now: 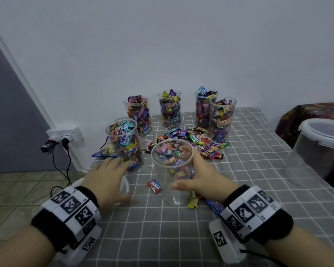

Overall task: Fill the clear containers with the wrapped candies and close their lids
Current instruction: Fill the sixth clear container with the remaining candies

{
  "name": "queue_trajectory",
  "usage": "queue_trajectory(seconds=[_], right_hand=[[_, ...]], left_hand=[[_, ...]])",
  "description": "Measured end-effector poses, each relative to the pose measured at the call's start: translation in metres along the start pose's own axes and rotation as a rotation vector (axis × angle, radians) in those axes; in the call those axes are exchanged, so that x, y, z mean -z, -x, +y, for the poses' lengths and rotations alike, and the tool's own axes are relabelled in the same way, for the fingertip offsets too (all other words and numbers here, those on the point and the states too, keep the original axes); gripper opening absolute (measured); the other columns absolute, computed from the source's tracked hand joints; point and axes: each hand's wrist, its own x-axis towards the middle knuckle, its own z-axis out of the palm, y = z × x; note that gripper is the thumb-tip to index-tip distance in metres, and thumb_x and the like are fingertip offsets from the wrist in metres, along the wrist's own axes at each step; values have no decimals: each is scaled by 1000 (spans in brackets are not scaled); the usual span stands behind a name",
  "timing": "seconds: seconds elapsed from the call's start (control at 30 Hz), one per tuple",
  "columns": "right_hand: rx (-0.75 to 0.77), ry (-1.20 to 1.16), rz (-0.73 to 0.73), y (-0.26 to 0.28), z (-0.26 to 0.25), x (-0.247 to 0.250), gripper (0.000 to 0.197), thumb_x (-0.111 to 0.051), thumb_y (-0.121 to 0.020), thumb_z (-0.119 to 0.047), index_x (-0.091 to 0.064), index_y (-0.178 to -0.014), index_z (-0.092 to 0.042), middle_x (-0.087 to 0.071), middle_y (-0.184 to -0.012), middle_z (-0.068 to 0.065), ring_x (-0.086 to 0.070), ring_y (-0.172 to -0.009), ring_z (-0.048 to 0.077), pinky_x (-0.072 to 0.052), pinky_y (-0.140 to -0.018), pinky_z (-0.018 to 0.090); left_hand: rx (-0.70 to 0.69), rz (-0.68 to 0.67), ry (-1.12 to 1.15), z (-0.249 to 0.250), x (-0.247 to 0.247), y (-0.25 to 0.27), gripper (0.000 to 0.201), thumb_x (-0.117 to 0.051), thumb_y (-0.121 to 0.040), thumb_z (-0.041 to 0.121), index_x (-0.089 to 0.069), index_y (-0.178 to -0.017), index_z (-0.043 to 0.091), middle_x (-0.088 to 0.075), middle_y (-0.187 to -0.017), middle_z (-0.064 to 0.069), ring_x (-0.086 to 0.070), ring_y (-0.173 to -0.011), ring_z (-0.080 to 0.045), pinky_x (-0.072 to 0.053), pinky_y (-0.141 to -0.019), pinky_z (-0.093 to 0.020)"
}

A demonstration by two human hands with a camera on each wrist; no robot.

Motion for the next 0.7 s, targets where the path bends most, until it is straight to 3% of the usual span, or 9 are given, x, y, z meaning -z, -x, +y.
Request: queue_trajectory(seconds=[0.07,0.1,0.17,0.27,0.43,0.53,0.7], right_hand=[[-23,251,-69,4,-3,13,83,-80,-73,-29,-29,-138,-33,-45,-131,-16,-45,-117,0,-39,-99,16],[-64,383,-90,5,-4,22,72,-77,-76,-32,-36,-135,-29,-48,-128,-12,-47,-112,3,-40,-96,20],[-150,578,-118,10,-7,36,46,-68,-83,-33,-51,-125,-22,-56,-106,-8,-51,-92,6,-42,-79,19],[-210,609,-241,17,-7,43,24,-59,-89,-25,-62,-113,-22,-54,-79,-12,-50,-68,1,-40,-62,14],[-450,473,-658,21,9,30,40,-56,-91,-18,-55,-129,-29,-56,-68,-7,-52,-51,2,-46,-54,15],[-514,492,-662,10,16,32,44,-58,-91,-22,-50,-134,-32,-54,-66,-8,-52,-55,7,-47,-52,14],[-533,608,-582,-15,23,47,50,-58,-92,-30,-42,-139,-34,-49,-74,-13,-48,-58,0,-38,-44,6]], left_hand=[[-82,14,76,9,9,-1,82,-52,-83,62,-19,-148,26,-19,-154,3,-22,-140,-16,-23,-115,-31],[-120,7,115,13,13,-3,71,-51,-87,57,-26,-146,27,-26,-151,5,-28,-136,-13,-27,-112,-29],[-164,-41,154,22,15,-7,53,-50,-91,48,-38,-140,29,-36,-144,6,-39,-128,-12,-34,-107,-29],[-161,-117,124,35,11,-19,39,-48,-95,38,-48,-133,31,-46,-136,4,-46,-122,-15,-40,-103,-32],[-217,-304,97,56,7,-37,34,-46,-95,28,-55,-128,29,-57,-129,5,-52,-117,-17,-43,-98,-30],[-191,-349,128,61,6,-46,32,-46,-96,27,-56,-126,22,-57,-129,-1,-53,-117,-20,-43,-98,-30],[-147,-335,228,63,7,-59,33,-45,-96,21,-59,-123,12,-59,-127,-6,-55,-115,-22,-43,-98,-30]])
